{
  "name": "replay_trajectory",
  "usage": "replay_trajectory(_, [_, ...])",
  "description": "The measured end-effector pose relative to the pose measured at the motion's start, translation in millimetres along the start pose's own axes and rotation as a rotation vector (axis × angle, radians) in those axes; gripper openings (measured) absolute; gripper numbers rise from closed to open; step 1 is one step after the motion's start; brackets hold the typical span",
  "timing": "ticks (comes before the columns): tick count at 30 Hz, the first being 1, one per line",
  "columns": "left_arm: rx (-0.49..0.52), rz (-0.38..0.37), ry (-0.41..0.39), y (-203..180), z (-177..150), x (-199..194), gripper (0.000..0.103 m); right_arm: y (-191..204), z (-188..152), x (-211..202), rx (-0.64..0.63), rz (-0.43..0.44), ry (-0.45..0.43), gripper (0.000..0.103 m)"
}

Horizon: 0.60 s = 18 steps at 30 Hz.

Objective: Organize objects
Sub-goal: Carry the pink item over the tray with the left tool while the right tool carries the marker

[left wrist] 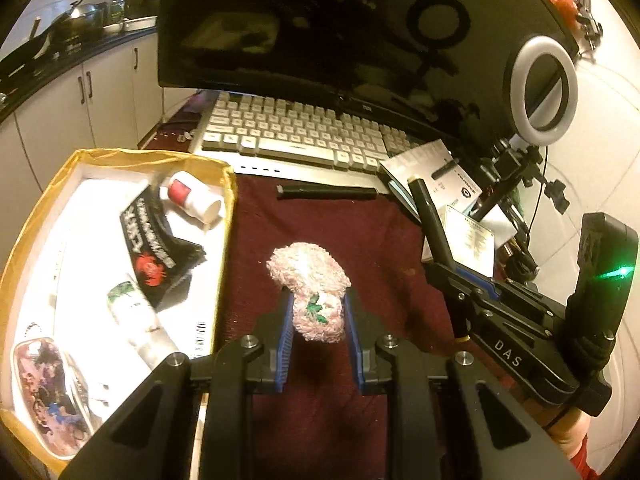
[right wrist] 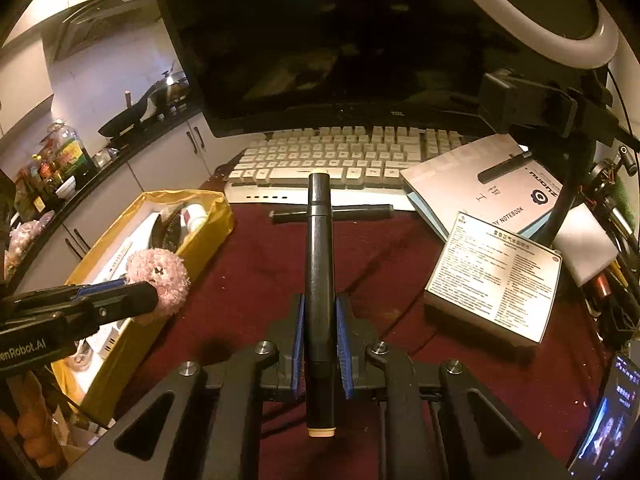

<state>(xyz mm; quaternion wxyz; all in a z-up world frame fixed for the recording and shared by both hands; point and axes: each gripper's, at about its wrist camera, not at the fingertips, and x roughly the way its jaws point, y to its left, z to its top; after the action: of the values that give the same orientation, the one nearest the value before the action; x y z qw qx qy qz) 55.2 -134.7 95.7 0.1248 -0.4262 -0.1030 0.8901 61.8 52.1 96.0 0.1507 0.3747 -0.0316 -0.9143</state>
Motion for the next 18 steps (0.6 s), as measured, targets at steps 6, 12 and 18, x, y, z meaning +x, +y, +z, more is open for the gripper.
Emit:
replay_trajectory(6, [-0.021,0.014,-0.012,12,-2,-9,0.023,11,1,1,-0.018,0.023,0.004,0.016])
replay_trajectory(12, [-0.038,0.022,-0.023,23,-7,-19,0.023,16,2,5,-0.024,0.034,0.016,0.016])
replay_trajectory(18, [-0.043,0.039,-0.034,29,-11,-29,0.023,23,2,7,-0.023,0.059,0.027,0.016])
